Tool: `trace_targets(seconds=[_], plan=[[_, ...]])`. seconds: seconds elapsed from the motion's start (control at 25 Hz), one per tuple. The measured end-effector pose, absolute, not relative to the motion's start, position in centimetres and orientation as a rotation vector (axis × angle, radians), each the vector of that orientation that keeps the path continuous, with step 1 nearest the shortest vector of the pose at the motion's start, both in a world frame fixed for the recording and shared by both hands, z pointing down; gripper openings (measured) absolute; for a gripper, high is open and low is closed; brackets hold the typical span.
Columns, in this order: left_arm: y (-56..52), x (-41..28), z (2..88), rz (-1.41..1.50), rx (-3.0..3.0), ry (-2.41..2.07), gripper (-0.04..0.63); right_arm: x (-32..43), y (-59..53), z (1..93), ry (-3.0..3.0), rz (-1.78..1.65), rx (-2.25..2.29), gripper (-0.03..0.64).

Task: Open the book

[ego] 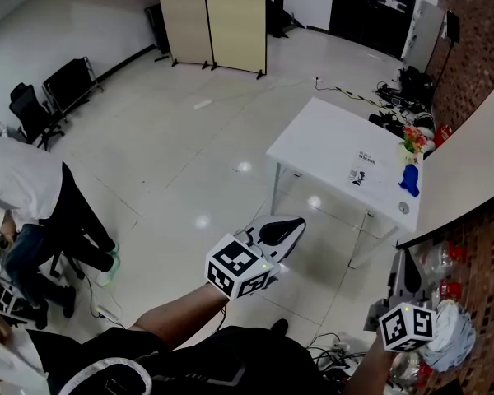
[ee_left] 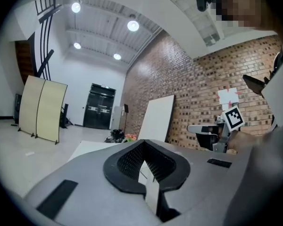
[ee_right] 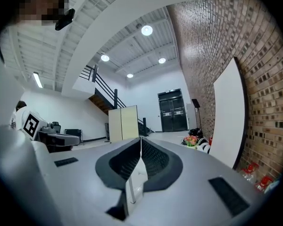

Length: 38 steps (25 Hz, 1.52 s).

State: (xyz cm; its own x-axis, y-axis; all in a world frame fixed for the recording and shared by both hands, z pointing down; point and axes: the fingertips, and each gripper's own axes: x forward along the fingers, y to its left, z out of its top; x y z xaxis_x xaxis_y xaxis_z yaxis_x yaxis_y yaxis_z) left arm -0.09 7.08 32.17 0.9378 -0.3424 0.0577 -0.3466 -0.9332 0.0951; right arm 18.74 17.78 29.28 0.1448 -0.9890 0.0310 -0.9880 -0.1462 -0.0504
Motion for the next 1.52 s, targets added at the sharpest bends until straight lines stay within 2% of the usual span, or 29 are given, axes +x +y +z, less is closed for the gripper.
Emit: trace_targets(seconds=[0.28,0.76,1.52], plan=[[3.0,7.0,31.8,0.076,2.993,-0.599,-0.005,25.5,13.5,29.4,2.088,-0.082,-2.309,0.002],[-5.7,15.7,33.3,0.134,2.983,-0.547,-0.005,32.7,4.7,31.7,2.070,-0.158,-2.315,0.003],[-25.3,25.9,34.6,0.114,2.988,-0.361,-0.005,40.8,-14.0,32.6,1.960,-0.210,-2.469,0.003]])
